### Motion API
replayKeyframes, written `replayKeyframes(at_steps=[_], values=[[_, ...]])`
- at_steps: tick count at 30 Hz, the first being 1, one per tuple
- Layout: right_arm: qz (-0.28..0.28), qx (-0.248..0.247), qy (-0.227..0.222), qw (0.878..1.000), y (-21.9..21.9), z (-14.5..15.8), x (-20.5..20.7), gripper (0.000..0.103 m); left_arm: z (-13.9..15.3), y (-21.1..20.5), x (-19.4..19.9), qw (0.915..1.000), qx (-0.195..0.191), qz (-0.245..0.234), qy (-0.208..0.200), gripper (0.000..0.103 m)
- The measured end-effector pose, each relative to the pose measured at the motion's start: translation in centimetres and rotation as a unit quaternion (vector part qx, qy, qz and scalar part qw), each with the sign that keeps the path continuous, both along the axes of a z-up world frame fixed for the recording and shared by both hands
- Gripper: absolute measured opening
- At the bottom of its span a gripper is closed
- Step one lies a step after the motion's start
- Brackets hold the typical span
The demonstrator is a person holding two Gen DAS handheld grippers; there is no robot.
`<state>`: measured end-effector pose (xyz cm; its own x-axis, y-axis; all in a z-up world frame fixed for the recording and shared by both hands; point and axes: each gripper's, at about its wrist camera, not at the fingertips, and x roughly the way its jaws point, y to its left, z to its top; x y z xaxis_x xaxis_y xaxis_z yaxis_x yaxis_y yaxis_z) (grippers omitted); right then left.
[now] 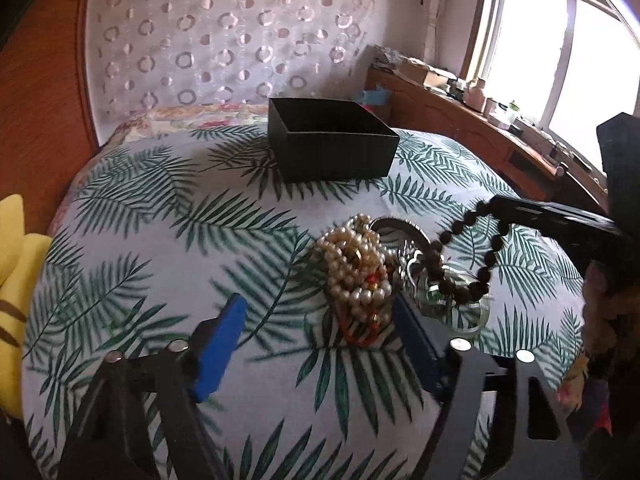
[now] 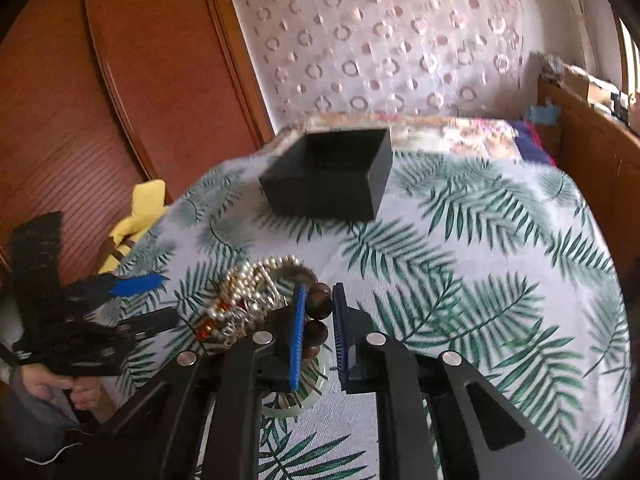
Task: Organize jewelry
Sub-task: 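Grasp the brown bead bracelet with the right gripper while the left gripper grasps the pearl necklace, then lift both held pieces and carry them over the black box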
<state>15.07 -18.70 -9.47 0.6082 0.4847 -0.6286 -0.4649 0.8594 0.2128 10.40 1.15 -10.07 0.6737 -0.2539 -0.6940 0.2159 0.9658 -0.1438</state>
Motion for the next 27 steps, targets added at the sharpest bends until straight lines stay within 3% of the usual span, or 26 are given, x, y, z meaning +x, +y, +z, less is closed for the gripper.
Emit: replayKeyframes(at_steps=[3,6,18,20,23,27], values=[[0.004,-0.002,-0.015,1.000,-0.3,1.2,-0.4,0.015,0.0,-0.5,1.4,0.9998,-0.012,-0.011,0.008,0.057],[0.005,-0.003,-0.029,1.000,-0.6,2.2,-0.9,0.015,0.3,-1.1,2.6,0.9995,-0.020,-0.024,0.010,0.035],[-0.001,-0.013,-0.040,0.999,-0.7,2.4,-1.5,0.015,-0.9,-1.7,7.3,0.9956,-0.058,-0.033,0.065,0.031],[-0.001,-0.014,-0.037,0.999,-0.7,2.2,-1.5,0.015,-1.3,-1.8,7.6,0.9952,-0.056,-0.035,0.072,0.027],[0.000,-0.017,-0.037,0.999,-0.5,2.0,-1.5,0.015,-1.1,-1.6,7.6,0.9946,-0.061,-0.042,0.072,0.012],[-0.002,-0.017,-0.037,0.999,-0.5,2.0,-1.6,0.015,0.1,-1.4,7.3,0.9953,-0.060,-0.047,0.059,0.007]])
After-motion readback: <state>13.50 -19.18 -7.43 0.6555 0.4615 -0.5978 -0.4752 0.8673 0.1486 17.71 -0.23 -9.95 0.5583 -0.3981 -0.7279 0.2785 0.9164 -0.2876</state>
